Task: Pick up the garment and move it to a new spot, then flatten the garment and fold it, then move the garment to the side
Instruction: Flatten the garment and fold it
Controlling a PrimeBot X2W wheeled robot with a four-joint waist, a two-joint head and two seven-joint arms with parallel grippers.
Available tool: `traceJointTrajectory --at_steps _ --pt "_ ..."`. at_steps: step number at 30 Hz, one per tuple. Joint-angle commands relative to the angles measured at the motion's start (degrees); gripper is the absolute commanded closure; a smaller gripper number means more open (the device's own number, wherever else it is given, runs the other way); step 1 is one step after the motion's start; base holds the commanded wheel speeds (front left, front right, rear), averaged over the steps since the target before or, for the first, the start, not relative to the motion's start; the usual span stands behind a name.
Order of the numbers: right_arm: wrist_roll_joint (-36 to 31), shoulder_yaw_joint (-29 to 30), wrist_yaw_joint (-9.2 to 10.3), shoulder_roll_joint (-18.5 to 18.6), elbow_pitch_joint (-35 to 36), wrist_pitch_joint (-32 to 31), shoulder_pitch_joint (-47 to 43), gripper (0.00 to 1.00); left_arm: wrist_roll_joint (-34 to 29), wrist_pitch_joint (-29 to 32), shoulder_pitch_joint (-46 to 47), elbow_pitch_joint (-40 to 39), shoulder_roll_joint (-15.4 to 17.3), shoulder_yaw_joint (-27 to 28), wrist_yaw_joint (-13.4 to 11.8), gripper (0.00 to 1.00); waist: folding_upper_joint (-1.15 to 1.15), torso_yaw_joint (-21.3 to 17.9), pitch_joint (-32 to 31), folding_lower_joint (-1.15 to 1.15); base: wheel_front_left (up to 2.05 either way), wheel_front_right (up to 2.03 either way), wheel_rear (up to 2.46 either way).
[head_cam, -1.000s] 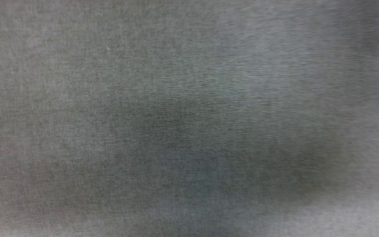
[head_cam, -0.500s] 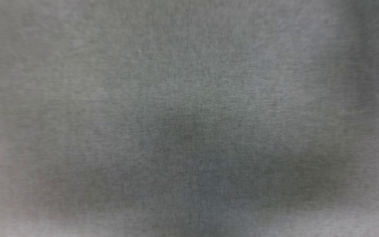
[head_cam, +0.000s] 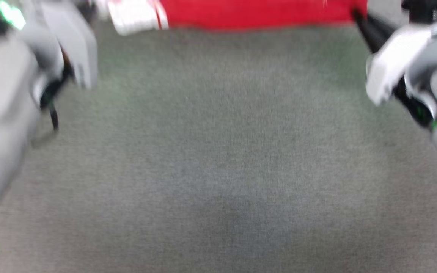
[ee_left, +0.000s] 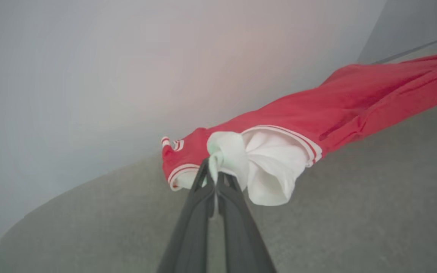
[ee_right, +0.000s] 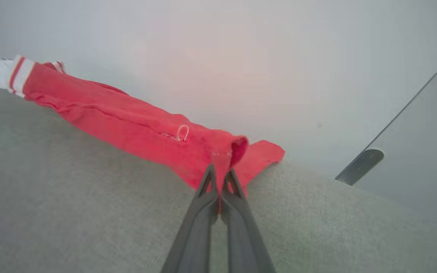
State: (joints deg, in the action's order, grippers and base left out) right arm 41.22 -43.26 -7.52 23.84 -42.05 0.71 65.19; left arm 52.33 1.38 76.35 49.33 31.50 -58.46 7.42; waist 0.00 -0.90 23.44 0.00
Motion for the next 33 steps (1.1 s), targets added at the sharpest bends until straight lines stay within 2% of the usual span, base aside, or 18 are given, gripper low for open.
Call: traceJointTrajectory --at_steps 1,4,6,8,11,12,13,17,21,24,30,33 --pt "2.1 -1.8 0.07 2.5 3.3 -0.9 -3.5 1.0 1.5 0.6 -4.0 -2.7 1.5 0.2 -0.3 1.0 0.0 2.1 -8.9 0.0 0.0 0.0 0.0" --pt "5.8 -3.8 0.07 7.9 10.3 -1.9 -9.2 1.0 4.2 2.4 -12.3 -10.7 4.9 -0.2 -2.6 1.0 0.0 2.9 -11.3 0.0 0.0 0.0 0.0" --pt "7.7 -4.7 0.07 10.8 14.4 -2.6 -13.1 1.0 6.0 4.0 -17.7 -17.5 8.1 -0.2 -5.2 1.0 0.0 3.3 -12.4 0.0 0.0 0.0 0.0" --pt "9.0 -4.3 0.07 14.2 17.8 -2.5 -16.6 1.0 8.1 5.5 -23.1 -25.6 11.5 -0.2 -8.6 1.0 0.0 3.9 -13.2 0.0 0.0 0.0 0.0" --pt "9.9 -3.0 0.07 17.9 21.8 -2.6 -21.9 1.0 11.1 7.3 -31.1 -38.4 16.8 -0.4 -15.2 1.0 0.0 4.6 -13.9 0.0 0.0 0.0 0.0" --pt "10.3 -2.7 0.07 18.8 23.3 -2.9 -23.9 1.0 11.8 7.6 -33.5 -42.6 18.7 -0.4 -17.5 1.0 0.0 4.9 -14.0 0.0 0.0 0.0 0.0" --pt "10.3 -2.7 0.07 18.8 23.3 -2.9 -23.9 1.0 11.8 7.6 -33.5 -42.6 18.7 -0.4 -17.5 1.0 0.0 4.9 -14.0 0.0 0.0 0.0 0.0" --pt "10.4 -0.1 0.07 22.3 28.0 -3.6 -31.6 1.0 15.1 7.1 -41.8 -56.1 25.1 0.1 -26.1 1.0 0.0 5.5 -14.5 0.0 0.0 0.0 0.0" --pt "10.2 3.4 0.07 23.7 32.5 -4.7 -39.6 1.0 18.3 4.2 -48.9 -65.2 29.4 1.0 -32.5 1.0 0.0 5.5 -14.5 0.0 0.0 0.0 0.0" --pt "9.6 6.9 0.07 23.9 35.7 -6.1 -46.2 1.0 20.4 2.4 -53.5 -70.1 31.6 0.9 -36.2 1.0 0.0 5.3 -14.5 0.0 0.0 0.0 0.0" --pt "8.8 16.0 0.07 22.1 43.5 -10.3 -59.5 1.0 23.4 -0.2 -60.0 -78.3 35.2 0.9 -42.3 1.0 0.0 4.4 -13.4 0.0 0.0 0.0 0.0" --pt "6.7 21.1 0.07 20.5 47.9 -13.6 -64.0 1.0 22.8 -0.3 -59.8 -81.3 37.8 1.7 -44.8 1.0 0.0 3.6 -12.3 0.0 0.0 0.0 0.0"
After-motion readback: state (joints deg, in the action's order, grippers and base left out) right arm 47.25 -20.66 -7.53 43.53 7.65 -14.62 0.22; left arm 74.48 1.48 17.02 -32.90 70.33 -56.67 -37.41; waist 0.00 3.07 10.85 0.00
